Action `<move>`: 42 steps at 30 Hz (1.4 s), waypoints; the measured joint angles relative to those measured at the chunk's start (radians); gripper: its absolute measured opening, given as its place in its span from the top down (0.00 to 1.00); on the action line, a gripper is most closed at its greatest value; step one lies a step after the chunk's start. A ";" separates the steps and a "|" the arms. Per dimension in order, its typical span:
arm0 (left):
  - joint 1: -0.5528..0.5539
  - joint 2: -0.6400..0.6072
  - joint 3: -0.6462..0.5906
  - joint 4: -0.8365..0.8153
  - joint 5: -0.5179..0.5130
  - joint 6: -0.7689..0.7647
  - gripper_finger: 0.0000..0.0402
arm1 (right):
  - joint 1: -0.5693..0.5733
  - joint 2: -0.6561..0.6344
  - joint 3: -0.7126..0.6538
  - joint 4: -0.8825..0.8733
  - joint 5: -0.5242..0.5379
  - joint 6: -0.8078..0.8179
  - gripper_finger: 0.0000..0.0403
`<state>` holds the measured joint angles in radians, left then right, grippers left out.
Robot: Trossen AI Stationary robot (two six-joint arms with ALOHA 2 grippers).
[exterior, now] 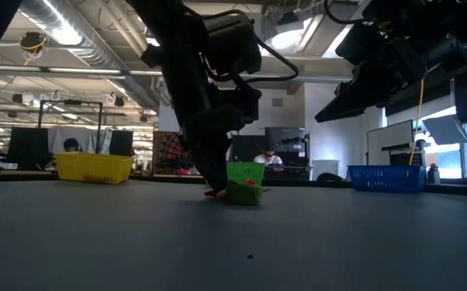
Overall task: Sort produce into baskets
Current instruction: Put the red chili pepper into the yellow basket
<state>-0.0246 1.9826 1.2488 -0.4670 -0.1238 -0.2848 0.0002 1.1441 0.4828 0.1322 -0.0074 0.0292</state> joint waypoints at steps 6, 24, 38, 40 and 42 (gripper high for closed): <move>0.000 -0.051 0.000 -0.045 -0.015 -0.001 0.91 | 0.000 0.000 0.000 0.000 0.000 0.000 0.51; 0.042 -0.278 0.000 -0.320 -0.159 -0.041 0.89 | 0.000 0.000 0.000 -0.001 0.000 0.000 0.51; 0.128 -0.368 0.000 -0.546 -0.334 -0.068 0.89 | 0.000 0.000 0.000 -0.004 0.000 0.000 0.51; 0.150 -0.372 0.000 -0.584 -0.338 -0.076 0.89 | 0.000 0.000 0.000 -0.008 0.000 0.000 0.51; 0.174 -0.379 0.000 -0.607 -0.339 -0.081 0.89 | 0.000 0.000 0.000 -0.012 0.000 0.000 0.51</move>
<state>0.1496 1.6038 1.2484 -1.0742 -0.4629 -0.3659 0.0000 1.1439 0.4828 0.1200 -0.0073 0.0288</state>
